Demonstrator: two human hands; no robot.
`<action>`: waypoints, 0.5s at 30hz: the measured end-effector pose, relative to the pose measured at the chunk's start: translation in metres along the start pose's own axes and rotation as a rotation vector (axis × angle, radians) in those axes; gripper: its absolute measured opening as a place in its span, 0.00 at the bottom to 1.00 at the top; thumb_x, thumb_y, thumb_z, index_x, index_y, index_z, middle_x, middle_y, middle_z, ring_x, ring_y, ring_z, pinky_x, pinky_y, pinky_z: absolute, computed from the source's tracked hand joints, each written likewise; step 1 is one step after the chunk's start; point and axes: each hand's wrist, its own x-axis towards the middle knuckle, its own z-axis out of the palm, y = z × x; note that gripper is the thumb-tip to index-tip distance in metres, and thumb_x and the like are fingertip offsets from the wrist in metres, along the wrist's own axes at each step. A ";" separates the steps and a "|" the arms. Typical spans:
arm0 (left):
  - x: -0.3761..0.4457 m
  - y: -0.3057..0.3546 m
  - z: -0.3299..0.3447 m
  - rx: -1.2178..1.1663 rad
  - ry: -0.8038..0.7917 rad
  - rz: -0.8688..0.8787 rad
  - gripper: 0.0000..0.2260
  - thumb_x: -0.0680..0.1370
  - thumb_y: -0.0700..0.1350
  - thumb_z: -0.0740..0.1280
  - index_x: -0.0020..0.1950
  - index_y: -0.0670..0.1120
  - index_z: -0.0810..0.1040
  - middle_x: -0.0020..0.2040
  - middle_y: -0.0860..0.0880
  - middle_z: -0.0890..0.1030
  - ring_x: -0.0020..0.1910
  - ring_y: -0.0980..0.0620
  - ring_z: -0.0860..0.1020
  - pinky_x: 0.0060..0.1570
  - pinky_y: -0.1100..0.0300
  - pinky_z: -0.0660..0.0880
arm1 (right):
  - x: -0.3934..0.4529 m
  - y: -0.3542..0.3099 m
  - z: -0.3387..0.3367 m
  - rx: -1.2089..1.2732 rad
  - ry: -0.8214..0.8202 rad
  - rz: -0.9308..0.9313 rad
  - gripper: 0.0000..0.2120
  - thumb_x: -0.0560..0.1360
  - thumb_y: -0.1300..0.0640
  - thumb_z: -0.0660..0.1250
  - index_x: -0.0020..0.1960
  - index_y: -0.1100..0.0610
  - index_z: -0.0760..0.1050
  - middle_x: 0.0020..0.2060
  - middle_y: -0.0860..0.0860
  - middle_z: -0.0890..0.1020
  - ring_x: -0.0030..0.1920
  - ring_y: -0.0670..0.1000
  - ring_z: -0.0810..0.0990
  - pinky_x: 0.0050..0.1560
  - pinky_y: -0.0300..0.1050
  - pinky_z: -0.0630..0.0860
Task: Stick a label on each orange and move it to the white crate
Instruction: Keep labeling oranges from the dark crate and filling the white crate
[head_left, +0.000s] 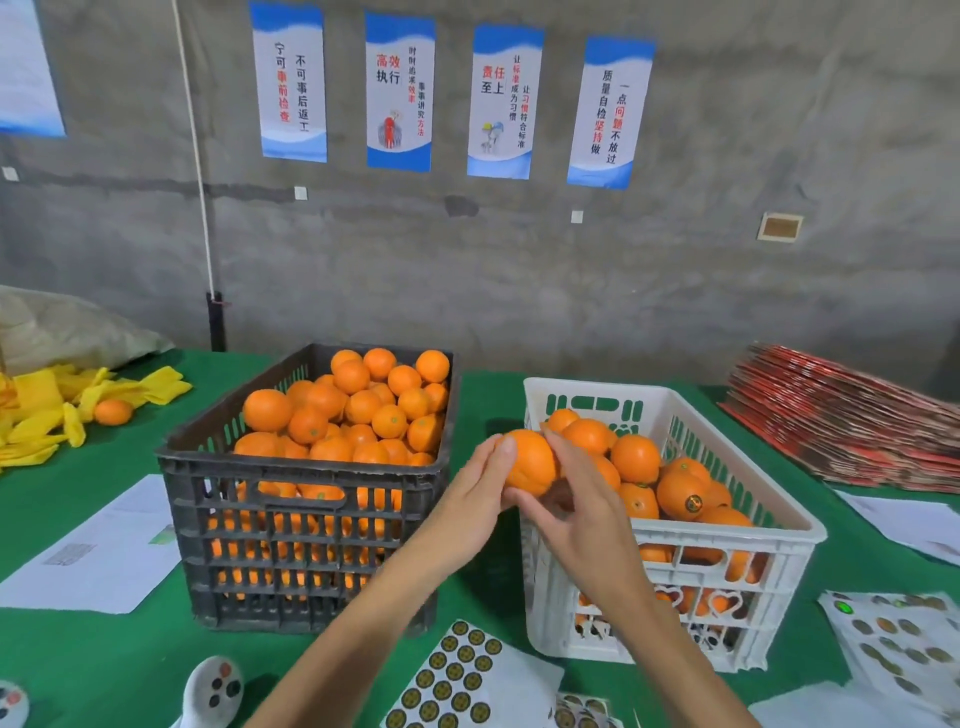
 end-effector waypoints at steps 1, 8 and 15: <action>0.004 0.010 -0.003 0.178 0.026 0.076 0.45 0.68 0.82 0.61 0.79 0.58 0.65 0.76 0.54 0.72 0.72 0.58 0.73 0.75 0.49 0.69 | 0.010 0.006 -0.005 -0.014 0.025 0.024 0.34 0.77 0.44 0.73 0.78 0.52 0.66 0.72 0.49 0.74 0.68 0.47 0.75 0.65 0.39 0.74; 0.023 0.030 -0.066 1.125 0.294 0.363 0.23 0.84 0.57 0.63 0.74 0.45 0.72 0.71 0.47 0.75 0.71 0.47 0.71 0.69 0.51 0.71 | 0.060 0.058 -0.023 -0.173 0.131 0.261 0.33 0.82 0.55 0.67 0.81 0.52 0.55 0.77 0.52 0.68 0.66 0.58 0.77 0.65 0.56 0.76; 0.046 0.035 -0.170 1.348 0.225 -0.424 0.36 0.79 0.70 0.62 0.79 0.50 0.67 0.79 0.40 0.66 0.78 0.37 0.63 0.74 0.40 0.65 | 0.076 0.063 -0.010 -0.233 0.061 0.237 0.25 0.84 0.58 0.60 0.80 0.55 0.63 0.82 0.47 0.58 0.60 0.56 0.80 0.50 0.50 0.78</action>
